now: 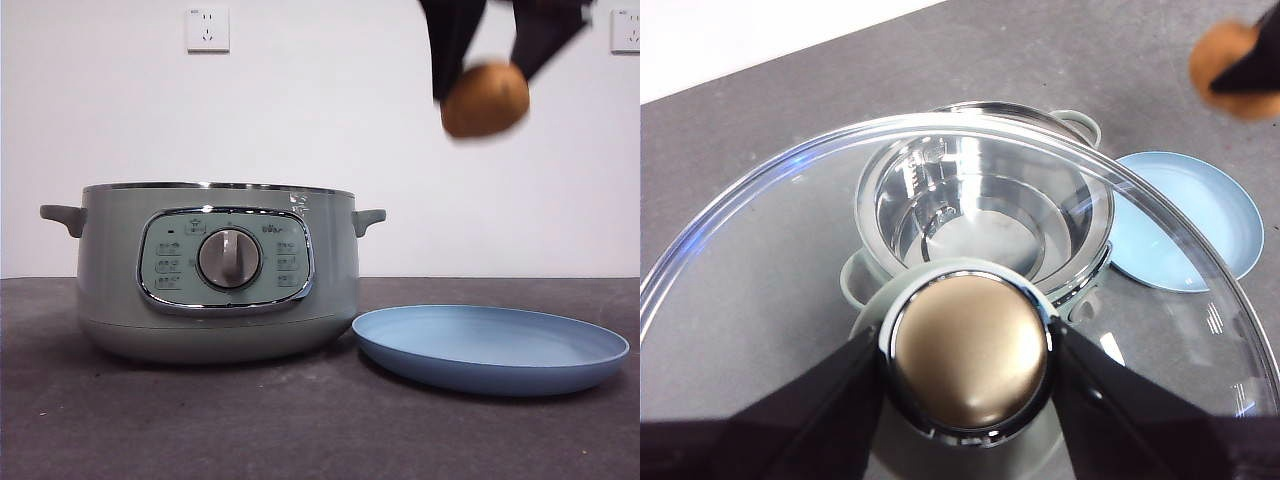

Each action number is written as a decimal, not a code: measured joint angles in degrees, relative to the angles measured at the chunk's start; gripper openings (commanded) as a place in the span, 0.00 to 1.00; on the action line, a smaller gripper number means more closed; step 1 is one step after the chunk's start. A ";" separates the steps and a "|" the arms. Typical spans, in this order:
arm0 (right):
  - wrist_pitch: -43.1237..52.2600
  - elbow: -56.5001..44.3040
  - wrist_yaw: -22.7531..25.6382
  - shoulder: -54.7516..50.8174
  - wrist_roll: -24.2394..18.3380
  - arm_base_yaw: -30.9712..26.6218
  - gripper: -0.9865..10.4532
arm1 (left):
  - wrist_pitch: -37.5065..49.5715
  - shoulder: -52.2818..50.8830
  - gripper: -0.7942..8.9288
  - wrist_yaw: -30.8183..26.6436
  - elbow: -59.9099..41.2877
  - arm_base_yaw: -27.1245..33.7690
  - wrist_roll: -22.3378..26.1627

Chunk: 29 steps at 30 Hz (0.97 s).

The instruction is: Take the potato out from the steamer,put the potato on the plate,close the lid

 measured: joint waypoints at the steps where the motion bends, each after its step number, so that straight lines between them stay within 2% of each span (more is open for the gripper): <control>1: 1.62 -2.62 -0.96 0.00 0.02 -0.28 0.07 | 0.17 0.26 0.07 0.00 0.00 0.00 0.07; 4: 7.28 -10.12 -3.56 0.02 0.09 -0.77 0.07 | 0.94 1.05 0.07 0.00 0.00 0.00 0.26; 15: 29.55 -31.06 -3.91 0.04 0.94 -1.14 0.07 | 2.58 3.54 0.07 0.42 0.00 0.00 0.28; 20: 35.65 -34.97 -3.91 0.13 0.98 -1.73 0.07 | 3.04 3.93 0.07 2.32 0.00 -0.02 0.28; 25: 37.22 -35.41 -3.93 1.05 1.11 -3.13 0.07 | 4.07 4.48 0.07 2.40 0.00 -0.02 0.28; 29: 37.64 -35.45 -6.88 2.54 1.20 -4.35 0.07 | 5.09 5.33 0.07 2.58 0.00 -0.02 0.28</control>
